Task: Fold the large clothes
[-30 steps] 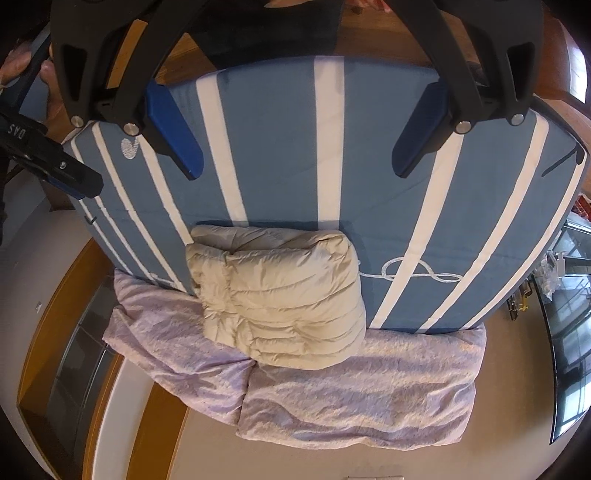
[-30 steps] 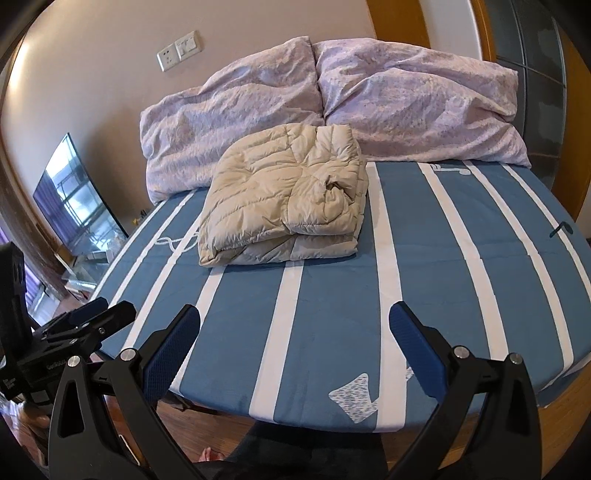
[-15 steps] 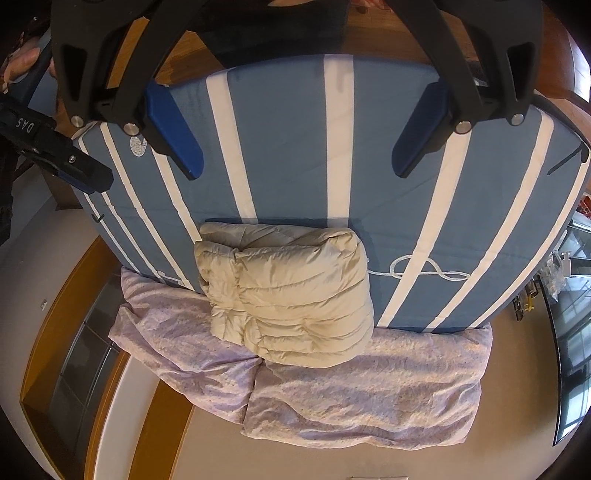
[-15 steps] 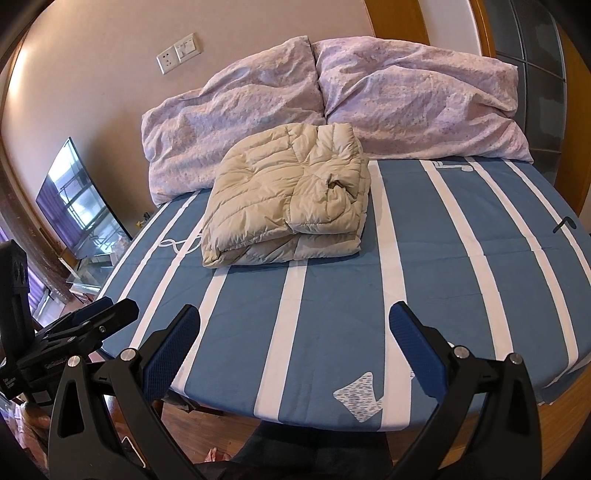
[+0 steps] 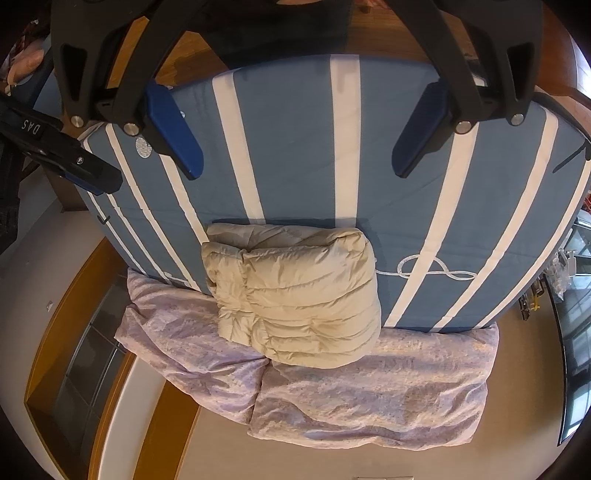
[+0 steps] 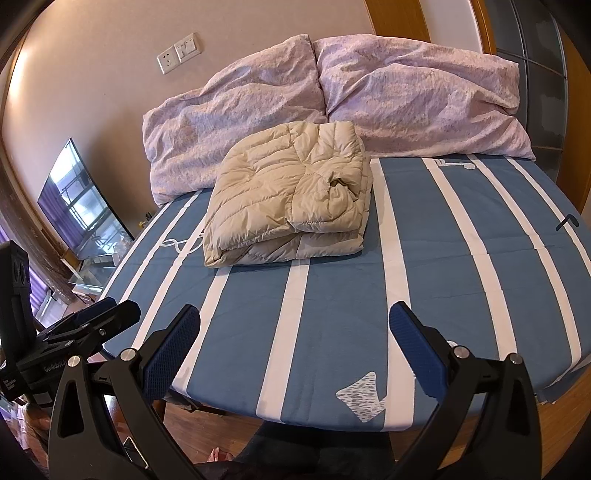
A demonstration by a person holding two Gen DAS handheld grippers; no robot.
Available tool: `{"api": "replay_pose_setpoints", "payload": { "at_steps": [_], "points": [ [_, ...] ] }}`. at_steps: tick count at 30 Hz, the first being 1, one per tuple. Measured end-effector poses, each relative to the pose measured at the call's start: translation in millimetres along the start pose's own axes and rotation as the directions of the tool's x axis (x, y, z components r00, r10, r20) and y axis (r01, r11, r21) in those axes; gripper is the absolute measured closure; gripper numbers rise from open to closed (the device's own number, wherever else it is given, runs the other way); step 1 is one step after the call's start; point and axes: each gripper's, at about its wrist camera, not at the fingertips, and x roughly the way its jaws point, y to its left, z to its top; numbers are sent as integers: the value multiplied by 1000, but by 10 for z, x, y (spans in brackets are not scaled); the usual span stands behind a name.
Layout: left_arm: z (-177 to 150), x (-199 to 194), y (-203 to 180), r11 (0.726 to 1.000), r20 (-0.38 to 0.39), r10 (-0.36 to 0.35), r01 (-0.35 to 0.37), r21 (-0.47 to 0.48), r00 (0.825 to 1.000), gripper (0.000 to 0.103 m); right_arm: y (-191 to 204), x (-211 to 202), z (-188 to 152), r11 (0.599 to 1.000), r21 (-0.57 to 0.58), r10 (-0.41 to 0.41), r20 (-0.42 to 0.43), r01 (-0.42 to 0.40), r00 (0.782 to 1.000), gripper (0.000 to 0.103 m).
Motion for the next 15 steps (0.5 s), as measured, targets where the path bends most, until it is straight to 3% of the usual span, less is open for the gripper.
{"api": "replay_pose_setpoints", "payload": {
  "at_steps": [15],
  "points": [
    [4, 3, 5, 1000, -1, -1, 1, 0, 1000, 2, 23, 17, -3, 1000, 4, 2, -1, -2, 1000, 1]
  ]
}}
